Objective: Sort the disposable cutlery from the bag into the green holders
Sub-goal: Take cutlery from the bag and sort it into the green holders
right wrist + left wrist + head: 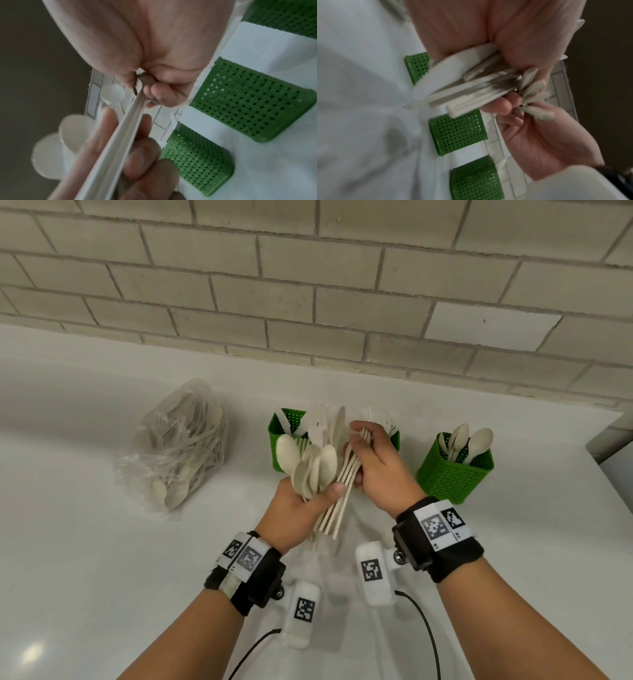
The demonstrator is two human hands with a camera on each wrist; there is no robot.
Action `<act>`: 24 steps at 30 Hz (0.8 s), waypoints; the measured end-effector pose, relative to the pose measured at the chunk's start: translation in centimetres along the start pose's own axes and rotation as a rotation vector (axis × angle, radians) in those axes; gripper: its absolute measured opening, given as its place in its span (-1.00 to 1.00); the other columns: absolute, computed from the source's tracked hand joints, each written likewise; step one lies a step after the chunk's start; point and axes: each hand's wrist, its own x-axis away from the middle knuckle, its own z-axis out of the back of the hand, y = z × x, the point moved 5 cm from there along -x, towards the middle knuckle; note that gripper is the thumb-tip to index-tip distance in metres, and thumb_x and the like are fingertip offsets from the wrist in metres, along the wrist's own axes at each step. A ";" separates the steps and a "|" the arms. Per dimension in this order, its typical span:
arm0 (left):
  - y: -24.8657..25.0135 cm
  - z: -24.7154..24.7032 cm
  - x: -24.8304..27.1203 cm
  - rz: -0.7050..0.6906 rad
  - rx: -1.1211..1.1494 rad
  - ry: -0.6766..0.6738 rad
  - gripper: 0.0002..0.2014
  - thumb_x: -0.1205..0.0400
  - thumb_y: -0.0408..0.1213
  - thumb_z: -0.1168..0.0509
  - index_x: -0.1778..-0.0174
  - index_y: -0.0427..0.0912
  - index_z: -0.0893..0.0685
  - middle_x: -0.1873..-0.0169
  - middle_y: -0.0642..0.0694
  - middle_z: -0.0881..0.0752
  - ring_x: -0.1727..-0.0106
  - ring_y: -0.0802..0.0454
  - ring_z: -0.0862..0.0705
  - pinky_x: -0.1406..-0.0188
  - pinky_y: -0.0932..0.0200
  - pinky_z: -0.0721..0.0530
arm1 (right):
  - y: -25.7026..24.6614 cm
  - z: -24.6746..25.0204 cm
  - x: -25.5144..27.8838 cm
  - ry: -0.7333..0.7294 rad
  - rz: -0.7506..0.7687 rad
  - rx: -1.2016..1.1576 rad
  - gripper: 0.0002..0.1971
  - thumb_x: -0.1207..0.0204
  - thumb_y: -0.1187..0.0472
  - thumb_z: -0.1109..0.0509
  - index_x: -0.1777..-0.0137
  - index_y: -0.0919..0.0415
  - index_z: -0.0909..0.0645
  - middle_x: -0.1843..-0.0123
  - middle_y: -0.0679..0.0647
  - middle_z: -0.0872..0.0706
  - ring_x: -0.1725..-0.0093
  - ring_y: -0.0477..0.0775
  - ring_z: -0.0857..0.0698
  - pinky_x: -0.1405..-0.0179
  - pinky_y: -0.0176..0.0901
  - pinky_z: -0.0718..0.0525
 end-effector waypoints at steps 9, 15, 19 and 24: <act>-0.4 0.8 -0.4 0.085 0.176 0.058 -0.84 -0.60 -0.40 -0.42 -0.08 -0.19 -0.76 -0.01 -0.27 -0.82 -0.06 -0.18 -0.80 -0.07 0.01 -0.77 | 0.0 0.2 0.2 -0.019 -0.010 0.048 -0.64 -0.71 0.37 -0.10 -0.47 0.18 -0.43 0.32 0.10 -0.60 0.50 -0.19 -0.57 0.42 -0.26 -0.61; -0.9 1.0 -0.1 0.263 0.339 0.070 -0.79 -0.53 -0.27 -0.42 0.11 -0.37 -0.64 0.49 -0.20 -0.63 0.62 -0.04 -0.50 0.62 0.19 -0.50 | 0.6 1.3 0.1 -0.039 -0.044 -0.085 -0.61 -0.68 0.40 -0.22 -0.42 0.07 -0.57 -0.06 0.33 -0.69 0.23 0.13 -0.68 0.23 -0.11 -0.71; -0.8 0.2 0.0 0.319 0.427 0.010 -0.82 -0.51 -0.22 -0.40 0.21 -0.30 -0.70 0.57 -0.16 -0.57 0.67 0.02 -0.47 0.67 0.25 -0.47 | 0.5 1.1 0.2 -0.060 -0.050 -0.215 -0.64 -0.63 0.44 -0.30 -0.38 0.21 -0.62 -0.16 0.42 -0.70 0.07 0.22 -0.70 0.16 -0.10 -0.73; -0.7 0.0 -0.2 0.368 0.573 -0.094 -0.76 -0.51 -0.19 -0.43 0.04 -0.29 -0.76 0.61 -0.08 -0.53 0.71 0.12 -0.44 0.72 0.34 -0.44 | 0.0 1.7 0.6 -0.048 -0.022 -0.408 -0.70 -0.59 0.52 -0.28 -0.21 0.25 -0.67 0.02 0.17 -0.80 0.03 0.17 -0.77 0.00 0.05 -0.77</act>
